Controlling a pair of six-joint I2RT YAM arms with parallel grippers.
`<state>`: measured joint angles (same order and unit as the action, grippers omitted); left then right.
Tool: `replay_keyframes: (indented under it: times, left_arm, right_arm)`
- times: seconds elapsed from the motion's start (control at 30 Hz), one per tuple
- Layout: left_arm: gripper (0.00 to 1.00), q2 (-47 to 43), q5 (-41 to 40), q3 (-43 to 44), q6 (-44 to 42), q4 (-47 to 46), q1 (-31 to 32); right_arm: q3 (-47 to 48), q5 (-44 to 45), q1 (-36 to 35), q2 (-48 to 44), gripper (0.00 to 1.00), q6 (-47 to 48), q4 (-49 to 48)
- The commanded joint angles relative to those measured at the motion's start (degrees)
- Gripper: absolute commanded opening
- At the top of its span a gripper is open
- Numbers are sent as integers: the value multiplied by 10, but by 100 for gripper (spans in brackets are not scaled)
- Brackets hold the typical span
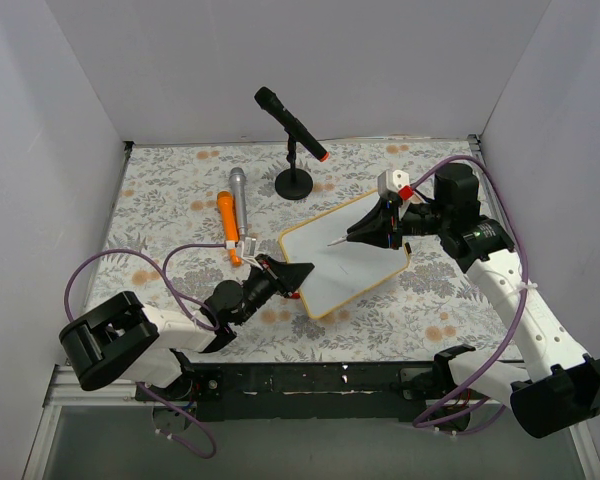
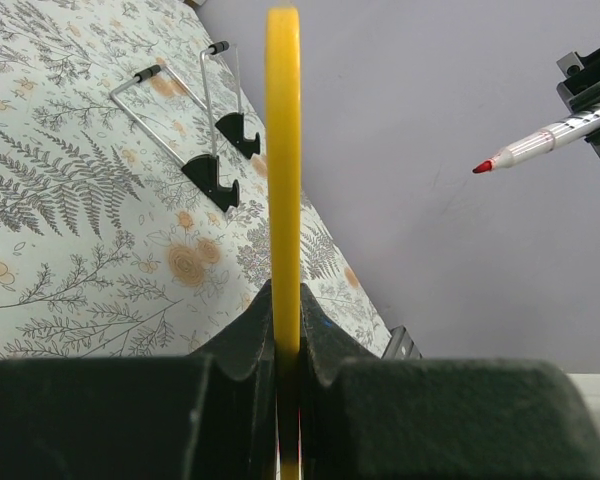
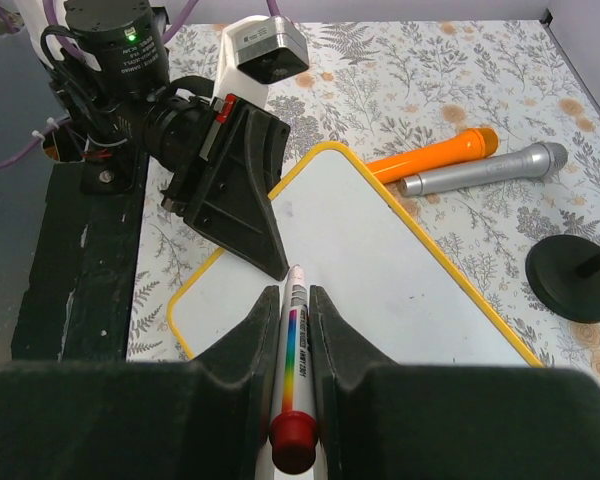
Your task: Write a sentence on the whiteboard
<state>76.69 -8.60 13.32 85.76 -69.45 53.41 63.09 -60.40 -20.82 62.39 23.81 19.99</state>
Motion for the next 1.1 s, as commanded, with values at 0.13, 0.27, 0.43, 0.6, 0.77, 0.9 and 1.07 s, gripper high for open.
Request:
replay_keyframes:
  times: [0.13, 0.27, 0.43, 0.6, 0.77, 0.9, 1.07]
  left_arm:
    - [0, -21, -1, 1, 9, -139, 0]
    - [0, -22, -2, 2, 8, -137, 1]
    - [0, -22, -3, 1, 7, -135, 1]
    - [0, -23, -3, 1, 6, -133, 1]
    - [0, -22, -4, 1, 6, -133, 0]
    - [0, -20, -5, 2, 7, -133, 1]
    - [0, -22, -5, 4, 7, -132, 1]
  right_arm:
    - [-2, -12, 4, -10, 1, 3, -3]
    - [-2, -12, 5, -9, 1, 3, -3]
    - [-3, -15, 6, -6, 1, 4, -4]
    - [-5, -16, 7, -4, 1, 4, -4]
    - [-5, -19, 8, -3, 1, 4, -3]
    - [-4, -18, 7, -3, 1, 4, -3]
    - [-2, -17, 7, 0, 1, 4, -3]
